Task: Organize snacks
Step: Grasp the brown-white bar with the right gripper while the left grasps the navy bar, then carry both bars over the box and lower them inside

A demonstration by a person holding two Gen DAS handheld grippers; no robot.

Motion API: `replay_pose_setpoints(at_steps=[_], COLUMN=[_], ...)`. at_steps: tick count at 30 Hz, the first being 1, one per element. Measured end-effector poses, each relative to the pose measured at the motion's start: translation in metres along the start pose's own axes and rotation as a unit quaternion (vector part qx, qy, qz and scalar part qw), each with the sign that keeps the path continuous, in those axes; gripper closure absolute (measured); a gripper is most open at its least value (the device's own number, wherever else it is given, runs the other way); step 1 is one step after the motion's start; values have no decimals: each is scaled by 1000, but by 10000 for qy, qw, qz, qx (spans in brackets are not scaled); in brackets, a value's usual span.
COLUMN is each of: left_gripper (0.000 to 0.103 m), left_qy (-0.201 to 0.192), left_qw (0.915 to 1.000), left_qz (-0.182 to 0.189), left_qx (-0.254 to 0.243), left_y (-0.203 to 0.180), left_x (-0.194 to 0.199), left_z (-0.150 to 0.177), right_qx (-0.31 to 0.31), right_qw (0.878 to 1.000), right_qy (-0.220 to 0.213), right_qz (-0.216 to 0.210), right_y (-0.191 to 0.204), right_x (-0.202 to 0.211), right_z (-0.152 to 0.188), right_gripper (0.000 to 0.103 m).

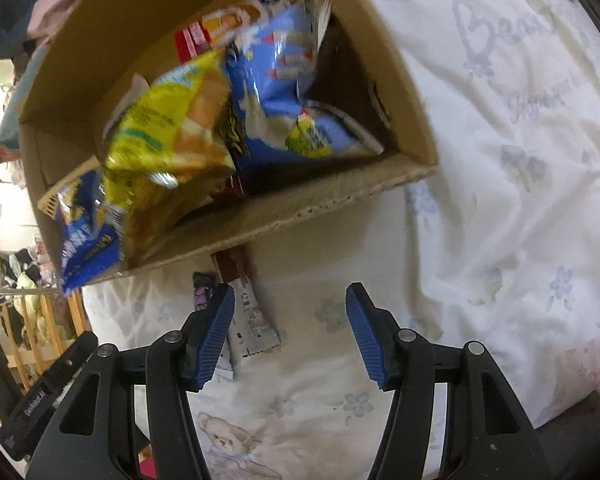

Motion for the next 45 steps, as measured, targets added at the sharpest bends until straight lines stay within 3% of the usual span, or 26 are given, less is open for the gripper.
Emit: replay_pose_setpoints(at_steps=[6,7,9,10,11,15,19,24,25,27,28,36,45], left_gripper=[11,11,11,11,12,27,28,28,32,51,91,90,90], left_qy=[85,104,112,119,124,307,579,855,902,1016,1088,813,327], left_qw=[9994,9991,9987,9983,9980,9953,9927,9868,9852,9815,9786,9840,9846], left_qz=[-80,-72,-71,-71,-65,-68,9,92,46,-11,-101,-205,-398], left_qx=[-330,-398,-499,-571,-623,-914,-1056,-1373,-1457,-1623,-1743,-1572,-1669], left_y=[-15,-18,-22,-24,-26,-40,-69,-110,-117,-126,-129,-111,-90], left_x=[-7,-8,-9,-10,-11,-23,-49,-85,-93,-105,-109,-71,-21], left_z=[2,3,5,6,7,15,23,36,39,44,49,57,60], right_qx=[682,842,1103,1142,1198,1061,555,73,2,-117,-166,134,376], right_qw=[9975,9960,9930,9922,9912,9929,9982,9996,9996,9993,9990,9987,9973], right_qy=[-74,-95,10,30,13,-112,-50,-272,-267,-308,-370,-418,-505], right_qz=[163,278,433,490,557,521,240,-10,-65,-177,-183,-250,-374], right_y=[38,44,54,56,57,44,13,-25,-31,-32,-33,-22,-1], right_x=[-14,-18,-28,-31,-31,-16,3,30,32,35,39,45,50], right_z=[4,5,7,8,9,8,14,23,24,32,32,36,55], right_gripper=[46,55,65,81,84,85,85,85,85,85,85,85,85])
Point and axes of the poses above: each gripper's, at about its wrist camera, not at the fingertips, and x roughly against the way its jaws point, y to its left, z to its underside, the point moved 2 cm from there along -x, roughly the way its jaws point, and after that the axes turned 15 degrees about z, right-handed, at the moved point
